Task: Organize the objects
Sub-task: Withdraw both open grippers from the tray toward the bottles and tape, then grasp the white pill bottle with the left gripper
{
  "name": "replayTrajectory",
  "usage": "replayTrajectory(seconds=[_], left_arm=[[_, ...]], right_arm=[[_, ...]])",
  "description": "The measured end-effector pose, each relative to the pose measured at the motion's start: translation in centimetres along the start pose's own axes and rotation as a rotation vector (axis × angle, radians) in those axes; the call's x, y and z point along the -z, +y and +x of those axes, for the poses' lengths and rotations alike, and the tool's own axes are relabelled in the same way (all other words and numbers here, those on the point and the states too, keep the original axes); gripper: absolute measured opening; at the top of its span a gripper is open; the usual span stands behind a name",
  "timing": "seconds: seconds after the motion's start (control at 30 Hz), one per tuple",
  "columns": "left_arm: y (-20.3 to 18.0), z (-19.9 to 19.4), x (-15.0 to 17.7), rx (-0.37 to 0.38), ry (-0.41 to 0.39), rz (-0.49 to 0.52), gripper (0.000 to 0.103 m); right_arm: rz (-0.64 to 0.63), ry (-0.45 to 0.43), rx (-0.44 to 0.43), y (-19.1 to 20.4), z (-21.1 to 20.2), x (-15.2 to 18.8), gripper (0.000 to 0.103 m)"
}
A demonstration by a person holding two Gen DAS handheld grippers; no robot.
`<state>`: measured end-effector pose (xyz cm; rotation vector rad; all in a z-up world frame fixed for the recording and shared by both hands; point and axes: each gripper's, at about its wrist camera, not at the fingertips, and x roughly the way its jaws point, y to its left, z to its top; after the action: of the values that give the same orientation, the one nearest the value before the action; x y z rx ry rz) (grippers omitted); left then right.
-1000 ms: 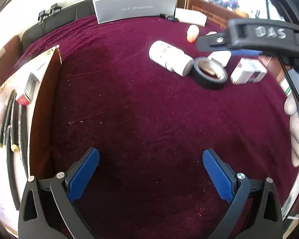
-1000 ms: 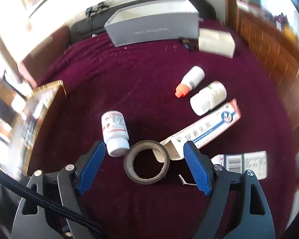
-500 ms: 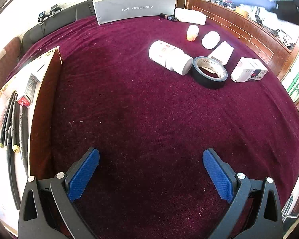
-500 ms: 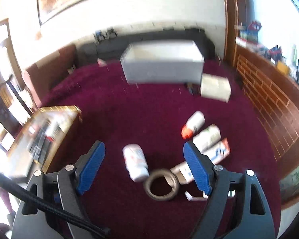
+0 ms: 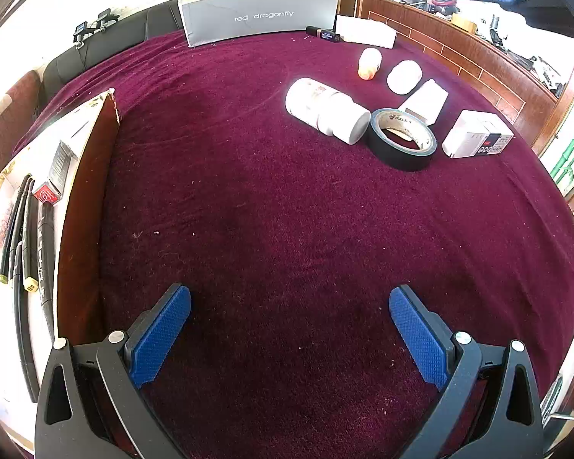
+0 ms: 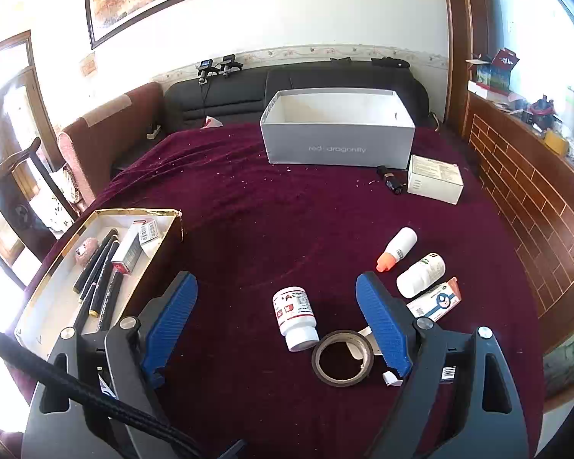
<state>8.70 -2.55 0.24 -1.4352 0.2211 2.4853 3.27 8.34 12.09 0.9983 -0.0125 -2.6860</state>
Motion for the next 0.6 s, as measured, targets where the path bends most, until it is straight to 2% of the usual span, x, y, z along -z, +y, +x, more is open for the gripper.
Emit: replayTrajectory(seconds=[0.17, 0.37, 0.47, 0.6], left_arm=[[0.0, 0.0, 0.0, -0.001, 0.0, 0.0, 0.101], [-0.1, 0.1, -0.1, -0.001, 0.001, 0.0, 0.101], [-0.2, 0.0, -0.1, -0.002, 0.007, 0.008, 0.102], [-0.1, 0.0, -0.4, 0.029, 0.029, 0.043, 0.101]], right_arm=[[0.03, 0.074, 0.005, -0.7, 2.0, 1.2, 0.086], [0.044, 0.035, 0.017, -1.6, 0.6, 0.7, 0.086], [0.053, 0.048, 0.029, -2.3, 0.6, 1.1, 0.086], [0.125, 0.077, 0.052, -5.1, 0.8, 1.7, 0.086]])
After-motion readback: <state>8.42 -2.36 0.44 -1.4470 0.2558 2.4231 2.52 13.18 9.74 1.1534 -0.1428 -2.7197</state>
